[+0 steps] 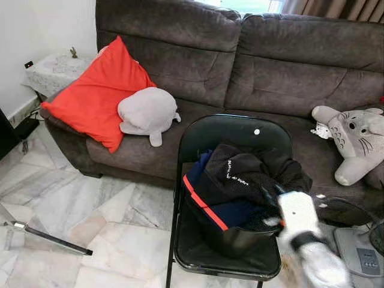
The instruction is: Hang hanger
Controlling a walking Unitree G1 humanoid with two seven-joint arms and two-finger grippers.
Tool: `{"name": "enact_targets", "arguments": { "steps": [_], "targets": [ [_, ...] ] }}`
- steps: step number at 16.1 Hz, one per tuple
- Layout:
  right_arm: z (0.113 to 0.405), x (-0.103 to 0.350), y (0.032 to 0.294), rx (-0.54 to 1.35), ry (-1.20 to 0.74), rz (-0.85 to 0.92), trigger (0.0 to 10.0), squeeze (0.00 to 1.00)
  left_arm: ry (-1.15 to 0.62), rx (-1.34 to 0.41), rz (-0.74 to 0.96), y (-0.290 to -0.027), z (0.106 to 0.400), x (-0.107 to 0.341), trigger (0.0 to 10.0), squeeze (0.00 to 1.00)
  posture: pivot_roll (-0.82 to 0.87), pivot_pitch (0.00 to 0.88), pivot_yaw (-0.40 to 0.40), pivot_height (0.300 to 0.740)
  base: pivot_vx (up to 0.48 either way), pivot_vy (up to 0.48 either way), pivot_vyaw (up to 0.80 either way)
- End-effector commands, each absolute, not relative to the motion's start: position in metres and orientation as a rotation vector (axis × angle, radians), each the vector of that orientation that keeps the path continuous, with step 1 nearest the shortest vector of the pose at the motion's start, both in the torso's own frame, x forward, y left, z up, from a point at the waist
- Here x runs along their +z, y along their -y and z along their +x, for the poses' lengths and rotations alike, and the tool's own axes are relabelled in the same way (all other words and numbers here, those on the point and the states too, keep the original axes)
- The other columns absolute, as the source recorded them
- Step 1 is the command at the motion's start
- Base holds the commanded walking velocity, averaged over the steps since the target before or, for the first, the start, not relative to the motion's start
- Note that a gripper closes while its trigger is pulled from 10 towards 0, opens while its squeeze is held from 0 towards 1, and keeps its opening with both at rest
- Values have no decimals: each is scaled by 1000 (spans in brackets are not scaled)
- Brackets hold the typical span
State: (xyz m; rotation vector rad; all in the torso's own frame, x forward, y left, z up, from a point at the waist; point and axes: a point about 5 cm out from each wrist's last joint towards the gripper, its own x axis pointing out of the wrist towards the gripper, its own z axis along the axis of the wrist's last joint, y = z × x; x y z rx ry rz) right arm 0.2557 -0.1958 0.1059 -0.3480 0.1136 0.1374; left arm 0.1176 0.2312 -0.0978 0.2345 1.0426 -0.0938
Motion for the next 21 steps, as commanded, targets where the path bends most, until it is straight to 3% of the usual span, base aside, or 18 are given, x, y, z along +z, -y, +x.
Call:
{"name": "enact_targets", "arguments": {
  "steps": [1, 3, 8, 15, 16, 17, 21],
  "targets": [
    [250, 109, 208, 121, -155, -375, 10000, 1000, -1081, -107, 244, -231, 110, -101, 10000, 0, -32, 62, -49, 740, 0, 0, 0],
    [245, 106, 218, 121, -220, -414, 10000, 1000, -1081, -111, 246, -231, 109, -101, 10000, 0, -35, 61, -48, 740, 0, 0, 0],
    [249, 110, 210, 278, -249, -418, 10000, 1000, -1081, -118, 250, -231, 109, -101, 10000, 0, -26, 54, -47, 740, 0, 0, 0],
    [257, 103, 219, 277, -329, -472, 10000, 1000, -1086, -116, 245, -231, 109, -101, 10000, 0, -27, 64, -50, 740, 0, 0, 0],
    [259, 103, 219, 277, -330, -483, 10000, 114, -1086, -117, 245, -231, 109, -101, 10000, 0, -26, 65, -50, 740, 0, 0, 0],
    [262, 103, 220, 275, -330, -507, 10000, 0, -1086, -116, 244, -231, 109, -101, 10000, 0, -24, 68, -50, 740, 0, 0, 0],
    [268, 99, 229, 253, -381, -539, 10000, 0, -1087, -114, 241, -231, 109, -101, 10000, 0, -19, 75, -50, 740, 0, 0, 0]
  ]
}}
